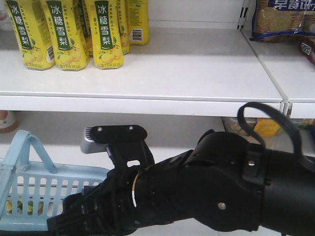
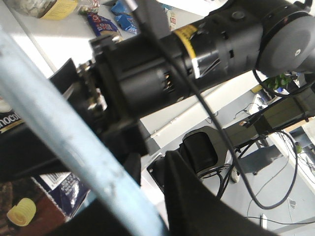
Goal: Left arm holds basket, right arm returns cookies
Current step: 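Swing the right gripper down toward the cookie box in the basket, then grasp the Chocofello box with the right gripper and lift it out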
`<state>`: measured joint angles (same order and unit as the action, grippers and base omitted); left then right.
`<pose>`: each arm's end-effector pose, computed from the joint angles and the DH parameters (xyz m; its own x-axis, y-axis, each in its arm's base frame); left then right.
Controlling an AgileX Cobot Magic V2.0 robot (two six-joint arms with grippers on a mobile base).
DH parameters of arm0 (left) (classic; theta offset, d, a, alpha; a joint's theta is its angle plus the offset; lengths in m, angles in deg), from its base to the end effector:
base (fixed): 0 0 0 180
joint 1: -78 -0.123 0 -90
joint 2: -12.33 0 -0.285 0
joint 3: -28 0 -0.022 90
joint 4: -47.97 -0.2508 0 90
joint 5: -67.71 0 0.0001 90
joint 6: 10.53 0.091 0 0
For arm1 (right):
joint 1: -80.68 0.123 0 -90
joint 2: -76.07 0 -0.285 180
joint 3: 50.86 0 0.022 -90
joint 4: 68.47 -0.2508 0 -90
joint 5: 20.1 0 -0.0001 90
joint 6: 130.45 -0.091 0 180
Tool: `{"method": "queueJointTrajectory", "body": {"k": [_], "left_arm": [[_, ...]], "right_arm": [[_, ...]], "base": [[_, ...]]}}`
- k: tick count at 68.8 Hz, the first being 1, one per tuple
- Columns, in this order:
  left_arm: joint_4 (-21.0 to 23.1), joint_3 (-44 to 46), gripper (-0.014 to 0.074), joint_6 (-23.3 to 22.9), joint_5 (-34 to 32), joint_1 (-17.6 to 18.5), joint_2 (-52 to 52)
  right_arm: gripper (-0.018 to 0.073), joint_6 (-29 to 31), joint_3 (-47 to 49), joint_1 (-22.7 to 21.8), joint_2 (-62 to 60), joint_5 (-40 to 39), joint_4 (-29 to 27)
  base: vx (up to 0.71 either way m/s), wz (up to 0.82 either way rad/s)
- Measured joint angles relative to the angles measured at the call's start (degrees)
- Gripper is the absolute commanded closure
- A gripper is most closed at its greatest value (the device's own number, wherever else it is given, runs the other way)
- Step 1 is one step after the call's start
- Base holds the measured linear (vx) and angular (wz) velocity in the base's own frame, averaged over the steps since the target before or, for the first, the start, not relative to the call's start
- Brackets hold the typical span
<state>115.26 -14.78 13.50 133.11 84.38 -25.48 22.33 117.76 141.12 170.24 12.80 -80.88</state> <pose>0.0523 -0.0827 0.3351 -0.7508 -0.1108 -0.6512 0.5458 0.4511 -0.7061 0.1530 0.2913 0.2942 -0.8412 -0.2523 -0.4783 -0.4907 0.7280 0.4789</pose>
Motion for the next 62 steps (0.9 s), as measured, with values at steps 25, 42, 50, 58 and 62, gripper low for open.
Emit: {"method": "queueJointTrajectory", "body": {"k": [25, 42, 50, 58, 62], "left_arm": [[-0.1, -0.1, 0.0603, -0.4, 0.7, 0.0, 0.0], [0.3, -0.1, 0.0603, -0.2, 0.1, 0.0, 0.0], [0.3, -0.1, 0.0603, -0.2, 0.0, 0.0, 0.0], [0.2, -0.1, 0.0603, -0.2, 0.0, 0.0, 0.0], [0.2, -0.1, 0.0603, -0.2, 0.0, 0.0, 0.0]], "right_arm": [[0.0029, -0.2, 2.1, 0.1, 1.9, 3.0, -0.4], [0.0064, -0.2, 10.0, 0.1, 5.4, 11.7, 0.9], [0.0064, -0.2, 12.5, 0.1, 7.1, 13.7, 1.0], [0.0064, -0.2, 13.3, 0.1, 8.5, 14.7, 0.9], [0.0064, -0.2, 13.4, 0.1, 9.2, 14.7, 0.8]], "base": [[0.0, 0.0], [0.0, 0.0], [0.0, 0.0], [0.0, 0.0], [0.0, 0.0]]}}
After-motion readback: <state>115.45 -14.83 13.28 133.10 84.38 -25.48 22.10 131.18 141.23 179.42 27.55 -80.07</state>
